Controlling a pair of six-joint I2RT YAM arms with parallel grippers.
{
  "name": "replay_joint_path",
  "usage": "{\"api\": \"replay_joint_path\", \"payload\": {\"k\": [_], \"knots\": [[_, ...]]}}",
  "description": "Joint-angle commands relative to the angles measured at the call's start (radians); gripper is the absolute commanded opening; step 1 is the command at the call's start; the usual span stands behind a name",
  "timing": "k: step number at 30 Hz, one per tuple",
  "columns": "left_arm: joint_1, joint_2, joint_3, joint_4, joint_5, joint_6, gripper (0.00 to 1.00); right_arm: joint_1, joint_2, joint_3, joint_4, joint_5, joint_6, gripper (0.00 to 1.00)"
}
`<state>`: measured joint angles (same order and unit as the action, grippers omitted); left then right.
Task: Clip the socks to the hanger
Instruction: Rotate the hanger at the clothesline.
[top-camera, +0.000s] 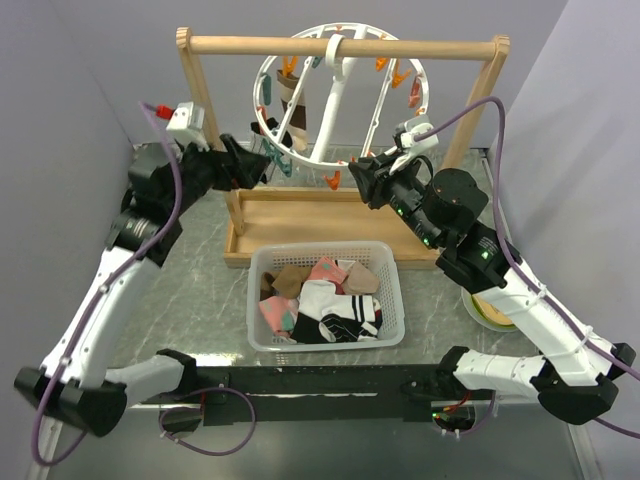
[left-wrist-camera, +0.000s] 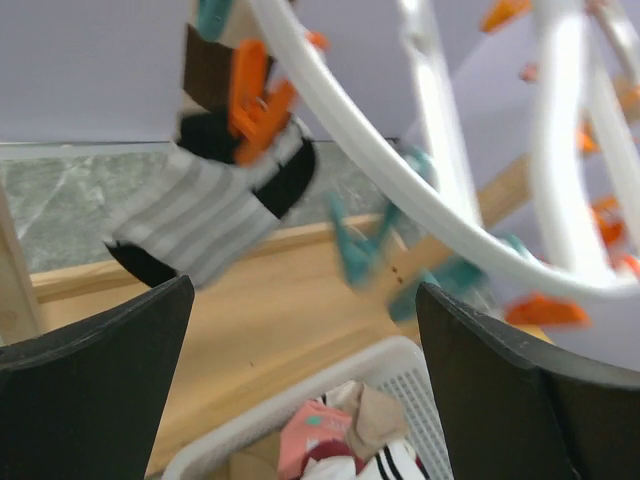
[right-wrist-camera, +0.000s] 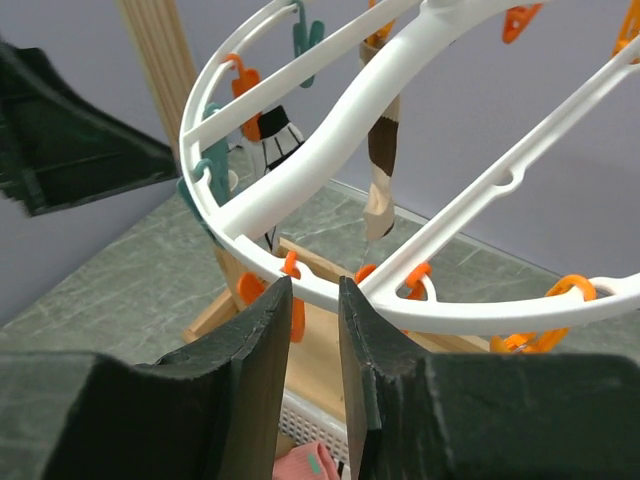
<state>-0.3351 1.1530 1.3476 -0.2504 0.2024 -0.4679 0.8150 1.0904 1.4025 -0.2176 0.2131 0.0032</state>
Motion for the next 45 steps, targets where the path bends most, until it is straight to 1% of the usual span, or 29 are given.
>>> {"api": "replay_joint_path", "payload": {"k": [1,3,5,8,9,12,14,16,18,19,20,22,24,26,27,28,29,30,33,34,36,37,38,39,40,42,43,44,45], "knots": [[0.016,-0.154,-0.097,0.085,0.228,0.048,0.99,0.007,0.002,0.018,0.043,-0.027,0.009,0.31],[0.019,-0.225,-0.160,0.106,0.361,0.046,1.00,0.009,0.005,0.013,0.047,-0.034,0.017,0.31],[0.024,-0.271,-0.192,0.111,0.440,0.037,1.00,0.010,0.011,0.023,0.046,-0.043,0.020,0.31],[0.024,-0.300,-0.234,0.100,0.607,0.043,1.00,0.012,0.022,0.039,0.041,-0.049,0.023,0.31],[0.024,-0.302,-0.243,0.097,0.667,-0.001,0.99,0.013,0.023,0.046,0.037,-0.052,0.023,0.31],[0.024,-0.283,-0.205,-0.028,0.761,-0.076,0.99,0.023,0.032,0.069,0.027,-0.052,0.018,0.30],[0.024,-0.244,-0.185,-0.166,0.917,-0.095,0.99,0.026,0.037,0.082,0.024,-0.050,0.020,0.30],[0.016,-0.196,-0.160,-0.243,1.168,-0.078,0.99,0.027,0.034,0.082,0.027,-0.041,0.021,0.30],[-0.010,-0.145,-0.166,-0.349,1.161,-0.150,0.99,0.029,0.029,0.078,0.029,-0.032,0.021,0.30],[-0.022,-0.136,-0.189,-0.328,1.177,-0.184,0.99,0.029,0.026,0.075,0.032,-0.031,0.023,0.30],[-0.030,-0.138,-0.211,-0.260,1.184,-0.243,0.95,0.030,0.026,0.076,0.031,-0.029,0.021,0.30],[-0.033,-0.160,-0.245,-0.172,1.155,-0.255,0.99,0.030,0.026,0.078,0.026,-0.018,0.020,0.30],[-0.033,-0.226,-0.295,0.026,1.097,-0.401,1.00,0.033,0.026,0.081,0.024,-0.012,0.017,0.29],[-0.033,-0.286,-0.394,0.289,1.162,-0.638,0.99,0.036,0.028,0.084,0.023,-0.008,0.015,0.29],[-0.027,-0.309,-0.412,0.378,1.166,-0.640,0.99,0.035,0.029,0.084,0.023,-0.009,0.014,0.29],[-0.016,-0.361,-0.409,0.290,1.158,-0.587,1.00,0.039,0.031,0.085,0.026,-0.006,0.011,0.29],[-0.009,-0.383,-0.360,0.134,1.126,-0.387,0.99,0.039,0.032,0.087,0.026,-0.006,0.011,0.29],[0.007,-0.404,-0.341,-0.080,1.053,-0.329,0.99,0.039,0.032,0.087,0.027,-0.004,0.006,0.29],[0.013,-0.476,-0.329,-0.110,0.999,-0.291,0.99,0.042,0.037,0.095,0.026,0.002,0.006,0.29],[0.013,-0.508,-0.321,-0.124,0.970,-0.282,0.97,0.046,0.036,0.095,0.026,0.002,0.004,0.29],[0.011,-0.527,-0.268,-0.133,0.924,-0.204,0.97,0.047,0.031,0.093,0.027,0.005,0.006,0.29],[0.011,-0.515,-0.227,-0.262,0.890,-0.151,0.95,0.047,0.028,0.093,0.024,0.008,0.006,0.29],[0.011,-0.501,-0.153,-0.306,0.879,-0.065,0.91,0.047,0.026,0.092,0.020,0.012,-0.021,0.29],[0.011,-0.490,-0.125,-0.340,0.832,-0.034,0.92,0.046,0.020,0.090,0.018,0.017,-0.023,0.29],[0.011,-0.484,-0.105,-0.386,0.813,-0.011,0.94,0.047,0.016,0.081,0.020,0.023,-0.023,0.29],[0.011,-0.478,-0.105,-0.432,0.815,0.018,0.91,0.047,0.006,0.078,0.014,0.025,-0.026,0.29],[0.011,-0.470,-0.129,-0.453,0.821,0.026,0.87,0.047,0.006,0.078,0.009,0.025,-0.025,0.29],[0.011,-0.467,-0.134,-0.458,0.810,0.028,0.70,0.049,0.000,0.076,0.007,0.026,-0.023,0.29],[0.011,-0.466,-0.133,-0.460,0.775,0.031,0.59,0.049,-0.001,0.073,0.006,0.029,-0.022,0.29]]}}
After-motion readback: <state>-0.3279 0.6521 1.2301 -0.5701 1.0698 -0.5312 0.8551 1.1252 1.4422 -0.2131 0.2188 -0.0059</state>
